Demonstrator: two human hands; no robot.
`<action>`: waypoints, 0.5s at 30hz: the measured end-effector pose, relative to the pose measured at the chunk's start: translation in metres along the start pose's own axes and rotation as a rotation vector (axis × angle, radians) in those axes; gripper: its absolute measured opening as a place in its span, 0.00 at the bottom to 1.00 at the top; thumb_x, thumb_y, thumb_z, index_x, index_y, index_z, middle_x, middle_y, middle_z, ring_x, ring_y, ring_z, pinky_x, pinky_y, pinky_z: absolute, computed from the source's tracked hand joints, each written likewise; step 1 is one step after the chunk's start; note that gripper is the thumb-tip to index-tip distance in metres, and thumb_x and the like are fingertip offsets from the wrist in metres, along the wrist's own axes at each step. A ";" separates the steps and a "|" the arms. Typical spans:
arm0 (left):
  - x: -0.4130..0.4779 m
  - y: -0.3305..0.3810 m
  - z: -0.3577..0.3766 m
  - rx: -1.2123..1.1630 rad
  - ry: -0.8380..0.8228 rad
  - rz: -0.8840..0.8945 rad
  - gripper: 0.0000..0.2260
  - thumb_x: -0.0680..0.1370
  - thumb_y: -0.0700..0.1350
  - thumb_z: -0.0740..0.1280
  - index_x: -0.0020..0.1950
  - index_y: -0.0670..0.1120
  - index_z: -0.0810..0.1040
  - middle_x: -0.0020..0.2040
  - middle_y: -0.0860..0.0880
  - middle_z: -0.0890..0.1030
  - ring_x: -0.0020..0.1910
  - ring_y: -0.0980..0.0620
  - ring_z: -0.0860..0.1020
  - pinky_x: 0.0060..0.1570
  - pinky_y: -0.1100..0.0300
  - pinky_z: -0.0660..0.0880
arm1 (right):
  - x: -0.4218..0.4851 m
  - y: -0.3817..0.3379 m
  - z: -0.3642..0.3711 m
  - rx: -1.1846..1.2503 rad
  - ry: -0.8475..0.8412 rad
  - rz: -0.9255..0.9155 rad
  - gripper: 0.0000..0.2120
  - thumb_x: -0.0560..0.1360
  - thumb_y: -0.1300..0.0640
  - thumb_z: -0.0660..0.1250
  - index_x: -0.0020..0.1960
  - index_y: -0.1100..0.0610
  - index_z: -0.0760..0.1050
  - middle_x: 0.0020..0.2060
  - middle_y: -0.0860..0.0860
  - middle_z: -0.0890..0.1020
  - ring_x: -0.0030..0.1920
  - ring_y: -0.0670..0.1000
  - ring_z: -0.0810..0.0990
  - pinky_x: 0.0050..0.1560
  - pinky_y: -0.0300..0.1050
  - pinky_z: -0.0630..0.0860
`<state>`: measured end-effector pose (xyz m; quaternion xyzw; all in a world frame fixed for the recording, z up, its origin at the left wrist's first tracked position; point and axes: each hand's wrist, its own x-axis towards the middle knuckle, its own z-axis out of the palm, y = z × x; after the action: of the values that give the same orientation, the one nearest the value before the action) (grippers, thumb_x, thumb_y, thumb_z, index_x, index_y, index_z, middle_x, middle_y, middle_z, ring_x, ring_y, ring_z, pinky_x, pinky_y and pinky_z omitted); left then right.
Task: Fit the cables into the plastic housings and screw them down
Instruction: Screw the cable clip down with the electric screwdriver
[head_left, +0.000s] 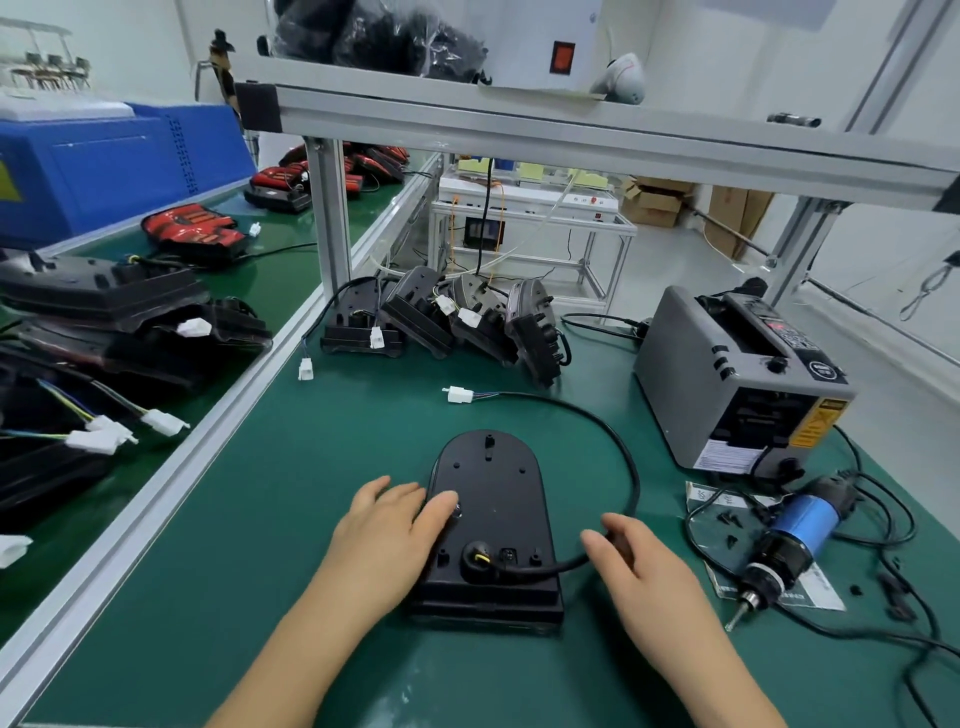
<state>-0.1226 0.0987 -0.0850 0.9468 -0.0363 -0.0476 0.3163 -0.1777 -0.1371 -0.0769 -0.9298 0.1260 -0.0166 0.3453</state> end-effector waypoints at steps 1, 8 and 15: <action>0.001 0.001 0.002 -0.053 -0.004 0.001 0.24 0.78 0.63 0.51 0.61 0.50 0.75 0.70 0.56 0.69 0.74 0.56 0.52 0.69 0.55 0.56 | 0.002 -0.003 0.003 0.040 -0.011 0.001 0.24 0.76 0.40 0.60 0.69 0.47 0.68 0.59 0.43 0.76 0.58 0.46 0.73 0.58 0.41 0.67; -0.003 0.009 0.008 -0.389 -0.019 -0.003 0.07 0.78 0.54 0.62 0.53 0.58 0.78 0.54 0.55 0.79 0.61 0.52 0.73 0.62 0.51 0.71 | 0.012 -0.030 0.018 0.266 -0.121 -0.003 0.26 0.76 0.42 0.63 0.72 0.48 0.65 0.61 0.40 0.73 0.59 0.41 0.71 0.58 0.38 0.65; -0.017 0.031 0.014 -0.920 0.127 -0.093 0.10 0.79 0.43 0.65 0.55 0.57 0.75 0.51 0.63 0.80 0.45 0.68 0.79 0.39 0.73 0.74 | 0.019 -0.034 0.019 0.505 -0.137 0.050 0.12 0.74 0.49 0.68 0.56 0.46 0.71 0.51 0.40 0.80 0.46 0.34 0.79 0.42 0.29 0.72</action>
<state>-0.1421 0.0668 -0.0763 0.7097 0.0505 -0.0148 0.7026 -0.1495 -0.1050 -0.0706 -0.8098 0.1169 0.0240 0.5745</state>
